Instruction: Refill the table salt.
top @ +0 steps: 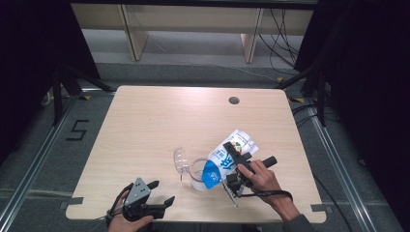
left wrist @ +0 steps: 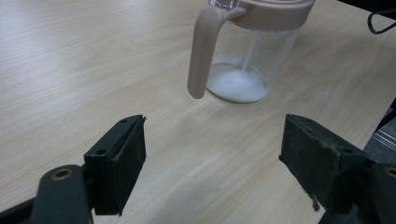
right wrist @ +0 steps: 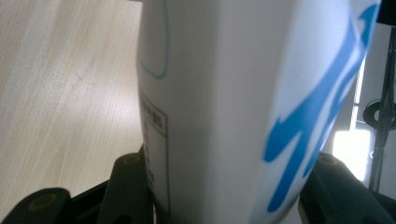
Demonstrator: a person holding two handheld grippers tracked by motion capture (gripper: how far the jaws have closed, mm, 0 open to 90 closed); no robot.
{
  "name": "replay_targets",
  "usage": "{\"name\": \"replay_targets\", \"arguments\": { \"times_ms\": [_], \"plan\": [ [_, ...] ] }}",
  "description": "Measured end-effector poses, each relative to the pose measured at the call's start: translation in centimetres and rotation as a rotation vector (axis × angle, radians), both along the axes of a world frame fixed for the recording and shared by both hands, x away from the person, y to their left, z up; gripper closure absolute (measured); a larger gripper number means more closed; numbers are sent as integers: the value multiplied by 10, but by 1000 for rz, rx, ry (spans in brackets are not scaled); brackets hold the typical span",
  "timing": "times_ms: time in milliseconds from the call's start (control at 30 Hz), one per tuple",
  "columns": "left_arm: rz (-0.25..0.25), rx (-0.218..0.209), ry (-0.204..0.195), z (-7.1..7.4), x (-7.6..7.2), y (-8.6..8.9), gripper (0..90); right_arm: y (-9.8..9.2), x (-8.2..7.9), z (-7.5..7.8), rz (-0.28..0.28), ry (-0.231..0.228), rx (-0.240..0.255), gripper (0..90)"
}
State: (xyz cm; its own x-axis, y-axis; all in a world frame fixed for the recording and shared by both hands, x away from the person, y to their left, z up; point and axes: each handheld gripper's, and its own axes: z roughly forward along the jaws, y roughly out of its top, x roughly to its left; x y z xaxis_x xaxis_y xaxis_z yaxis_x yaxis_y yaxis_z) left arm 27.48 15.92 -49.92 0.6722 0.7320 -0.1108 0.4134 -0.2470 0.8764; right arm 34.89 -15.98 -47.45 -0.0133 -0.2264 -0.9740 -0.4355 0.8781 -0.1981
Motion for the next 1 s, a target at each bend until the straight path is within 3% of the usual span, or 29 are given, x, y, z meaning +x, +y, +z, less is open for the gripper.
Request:
{"name": "replay_targets", "arguments": {
  "times_ms": [67, 167, 233, 333, 367, 1000],
  "plan": [
    [-2, 4, -4, 0, 0, 0, 218, -1, -1, -2, -21, 23, 27, 537],
    [-1, 2, -2, 0, 0, 0, 218, -1, -1, -2, -21, 21, 25, 538],
    [1, -5, -1, 0, 0, 0, 218, 0, 0, 0, 0, -2, -4, 540],
    [-2, 3, -5, 0, 0, 0, 218, 0, 0, 1, 0, -3, -2, 540],
    [-2, 1, -3, 0, 0, 0, 218, -1, -1, -2, -19, 19, 24, 540],
    [-1, -2, -5, 0, 0, 0, 218, -1, -1, -2, -19, 11, 22, 543]
  ]
}}
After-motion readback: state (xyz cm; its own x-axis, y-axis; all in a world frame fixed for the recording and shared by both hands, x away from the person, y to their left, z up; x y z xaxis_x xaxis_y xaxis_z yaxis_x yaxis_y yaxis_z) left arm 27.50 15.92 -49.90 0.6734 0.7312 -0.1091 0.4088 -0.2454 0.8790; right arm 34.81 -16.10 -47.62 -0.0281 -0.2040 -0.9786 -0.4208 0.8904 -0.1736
